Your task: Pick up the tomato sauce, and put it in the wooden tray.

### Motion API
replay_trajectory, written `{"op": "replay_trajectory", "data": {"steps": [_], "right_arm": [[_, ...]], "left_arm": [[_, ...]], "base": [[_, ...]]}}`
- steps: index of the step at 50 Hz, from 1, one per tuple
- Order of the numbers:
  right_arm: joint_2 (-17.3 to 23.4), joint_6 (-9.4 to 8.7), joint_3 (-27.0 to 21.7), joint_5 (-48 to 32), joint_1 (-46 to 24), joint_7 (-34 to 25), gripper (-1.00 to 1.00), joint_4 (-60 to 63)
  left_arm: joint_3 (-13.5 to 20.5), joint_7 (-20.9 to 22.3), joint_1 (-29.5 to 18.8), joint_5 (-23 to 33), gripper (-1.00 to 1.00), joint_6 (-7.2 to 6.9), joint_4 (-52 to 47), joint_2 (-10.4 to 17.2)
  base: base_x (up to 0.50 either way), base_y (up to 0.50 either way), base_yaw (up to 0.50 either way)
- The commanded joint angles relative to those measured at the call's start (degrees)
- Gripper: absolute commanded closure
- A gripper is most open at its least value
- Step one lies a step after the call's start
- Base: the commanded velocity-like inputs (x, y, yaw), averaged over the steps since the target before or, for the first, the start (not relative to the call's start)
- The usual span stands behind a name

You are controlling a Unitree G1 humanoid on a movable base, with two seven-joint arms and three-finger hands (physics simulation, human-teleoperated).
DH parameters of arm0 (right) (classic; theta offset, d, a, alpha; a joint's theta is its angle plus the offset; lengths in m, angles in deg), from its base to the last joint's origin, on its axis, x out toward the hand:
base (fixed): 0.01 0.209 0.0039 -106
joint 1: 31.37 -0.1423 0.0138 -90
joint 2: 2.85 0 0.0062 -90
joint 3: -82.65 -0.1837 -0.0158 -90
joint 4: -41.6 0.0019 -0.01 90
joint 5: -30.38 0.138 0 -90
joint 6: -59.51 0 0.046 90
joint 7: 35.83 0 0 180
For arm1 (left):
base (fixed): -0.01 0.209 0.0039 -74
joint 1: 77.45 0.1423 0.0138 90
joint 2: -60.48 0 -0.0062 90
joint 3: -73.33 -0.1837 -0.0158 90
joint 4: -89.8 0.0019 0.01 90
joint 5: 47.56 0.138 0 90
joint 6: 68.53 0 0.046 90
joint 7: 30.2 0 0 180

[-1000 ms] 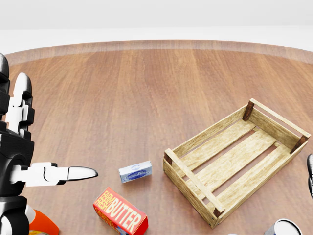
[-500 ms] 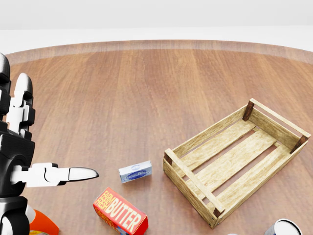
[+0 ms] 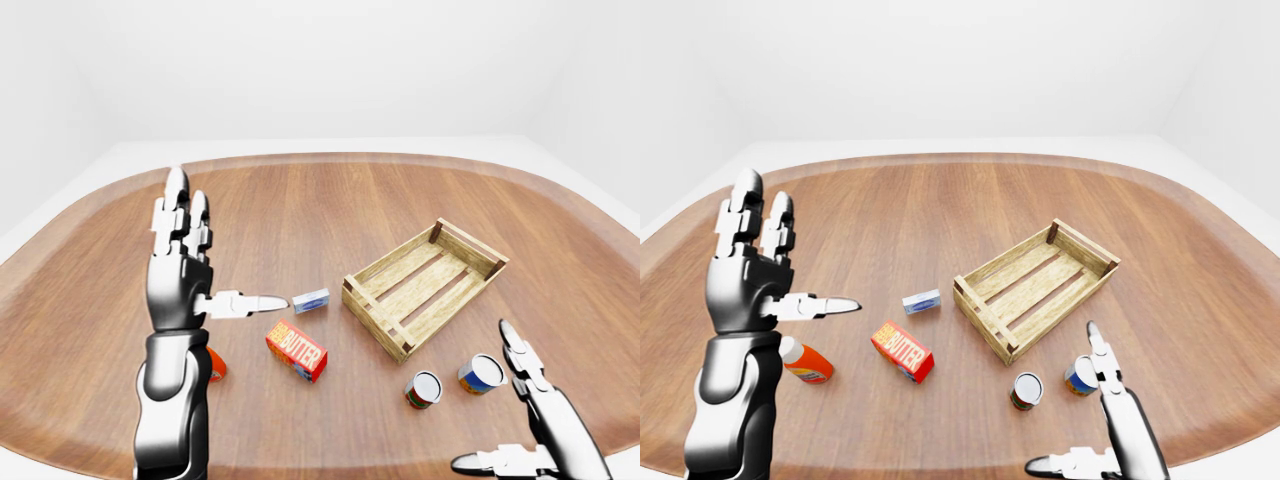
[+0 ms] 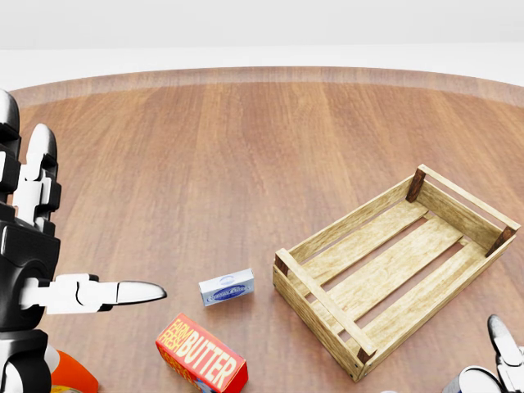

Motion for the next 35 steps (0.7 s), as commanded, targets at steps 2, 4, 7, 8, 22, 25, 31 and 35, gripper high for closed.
{"op": "replay_trajectory", "data": {"steps": [2,4,7,8,22,25,31,35], "right_arm": [[0.0,-2.19,9.9,-0.8,3.4,0.0,-1.00,-2.9],[0.0,-3.19,12.4,-0.1,4.5,1.0,-1.00,-3.1],[0.0,-3.87,15.7,1.3,5.8,4.9,-1.00,-3.4],[0.0,-3.87,16.8,2.0,6.2,6.3,-1.00,-3.5],[12.5,-3.87,29.3,11.6,6.5,26.7,-1.00,-7.3],[14.5,-3.87,30.4,13.0,6.3,28.9,-1.00,-7.8],[18.5,-3.87,32.1,15.9,5.7,33.5,-1.00,-9.8],[20.2,-3.87,32.9,17.0,5.3,35.5,-1.00,-12.0]], "left_arm": [[0.0,0.0,-0.2,0.0,-1.00,0.00,0.0,0.0],[-0.1,0.0,-0.1,0.0,-1.00,0.00,0.2,-0.1],[-0.2,-0.1,0.0,0.0,-1.00,0.00,0.3,-0.1],[-0.3,-0.1,0.1,0.1,-1.00,0.00,0.2,-0.1],[-0.5,-0.1,0.3,0.0,-1.00,0.00,-0.2,-0.2],[-0.5,-0.1,0.4,0.1,-1.00,0.00,-0.6,-0.2],[-0.5,0.0,0.4,0.2,-1.00,0.00,0.2,-0.2],[-0.5,0.0,0.4,0.2,-1.00,0.00,-0.2,-0.2]], "base": [[0.00,0.00,0.00],[0.00,0.00,0.00],[0.00,0.00,0.00],[0.00,0.00,0.00],[0.00,0.00,0.00],[0.00,0.00,0.00],[0.00,0.00,0.00],[0.00,0.00,0.00]]}}
